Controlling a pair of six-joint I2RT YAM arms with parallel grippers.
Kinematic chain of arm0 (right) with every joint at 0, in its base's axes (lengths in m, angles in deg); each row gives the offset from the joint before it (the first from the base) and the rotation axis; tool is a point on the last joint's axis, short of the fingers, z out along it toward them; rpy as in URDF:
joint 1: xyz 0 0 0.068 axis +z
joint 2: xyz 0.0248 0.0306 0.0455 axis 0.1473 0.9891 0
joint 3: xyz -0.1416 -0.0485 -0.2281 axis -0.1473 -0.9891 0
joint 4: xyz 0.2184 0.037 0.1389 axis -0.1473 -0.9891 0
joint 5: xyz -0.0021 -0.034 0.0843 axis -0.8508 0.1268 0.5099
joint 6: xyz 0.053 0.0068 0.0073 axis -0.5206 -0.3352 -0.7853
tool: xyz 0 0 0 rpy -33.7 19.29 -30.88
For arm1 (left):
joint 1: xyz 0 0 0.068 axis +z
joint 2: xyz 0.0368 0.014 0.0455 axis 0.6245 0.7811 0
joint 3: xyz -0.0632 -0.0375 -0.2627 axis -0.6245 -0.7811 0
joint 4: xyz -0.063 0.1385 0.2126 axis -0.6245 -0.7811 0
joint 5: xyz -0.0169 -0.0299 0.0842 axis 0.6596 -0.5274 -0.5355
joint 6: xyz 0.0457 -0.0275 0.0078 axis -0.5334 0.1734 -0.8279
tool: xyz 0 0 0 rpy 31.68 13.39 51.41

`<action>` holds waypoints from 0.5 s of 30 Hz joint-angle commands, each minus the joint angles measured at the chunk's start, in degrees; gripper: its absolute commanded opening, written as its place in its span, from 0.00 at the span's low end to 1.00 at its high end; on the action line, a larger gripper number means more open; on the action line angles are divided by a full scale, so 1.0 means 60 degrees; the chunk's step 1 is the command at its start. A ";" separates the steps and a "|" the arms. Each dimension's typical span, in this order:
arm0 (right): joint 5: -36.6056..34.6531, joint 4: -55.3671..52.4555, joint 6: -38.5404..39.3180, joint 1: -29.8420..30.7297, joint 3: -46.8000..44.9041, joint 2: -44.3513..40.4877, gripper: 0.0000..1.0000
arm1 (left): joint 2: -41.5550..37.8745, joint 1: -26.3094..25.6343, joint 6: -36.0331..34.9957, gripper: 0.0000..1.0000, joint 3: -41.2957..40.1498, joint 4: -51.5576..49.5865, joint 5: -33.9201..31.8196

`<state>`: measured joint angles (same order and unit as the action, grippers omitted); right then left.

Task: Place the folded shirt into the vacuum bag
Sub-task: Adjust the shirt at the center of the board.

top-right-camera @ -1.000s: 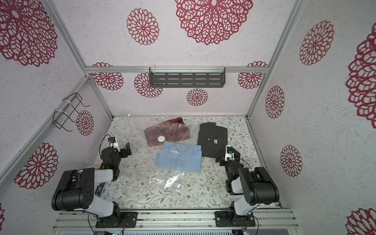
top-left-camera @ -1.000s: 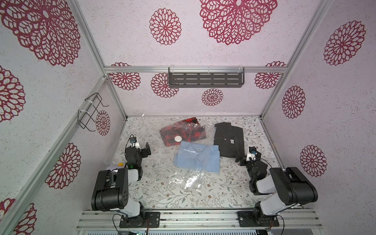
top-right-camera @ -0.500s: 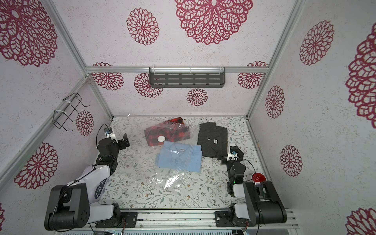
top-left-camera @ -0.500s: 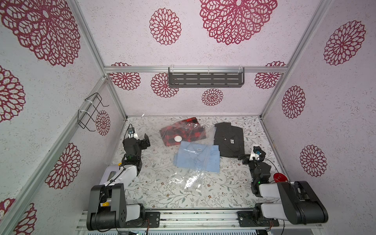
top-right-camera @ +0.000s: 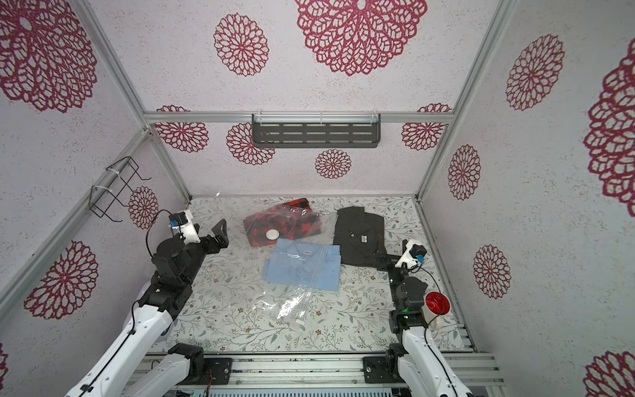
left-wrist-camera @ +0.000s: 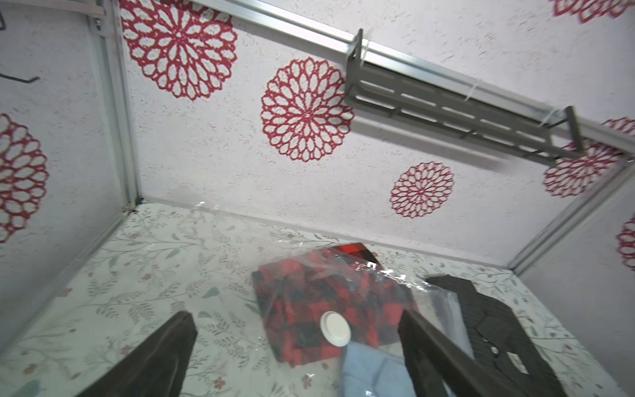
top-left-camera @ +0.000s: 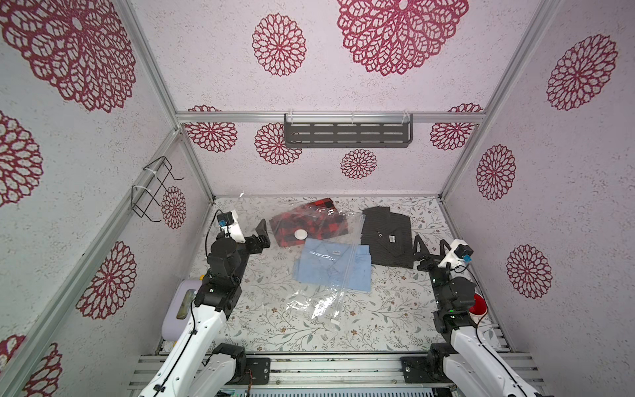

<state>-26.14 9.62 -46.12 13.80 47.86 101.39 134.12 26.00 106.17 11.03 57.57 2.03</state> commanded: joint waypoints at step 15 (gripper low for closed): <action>0.4584 -0.5002 -0.0859 -0.0014 0.5243 0.6236 0.99 | 0.3399 -0.1364 0.2506 0.97 -0.0575 0.0181 -0.0111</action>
<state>-4.15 -11.95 -50.84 13.23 74.05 135.22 151.52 18.09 119.91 7.27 59.43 1.49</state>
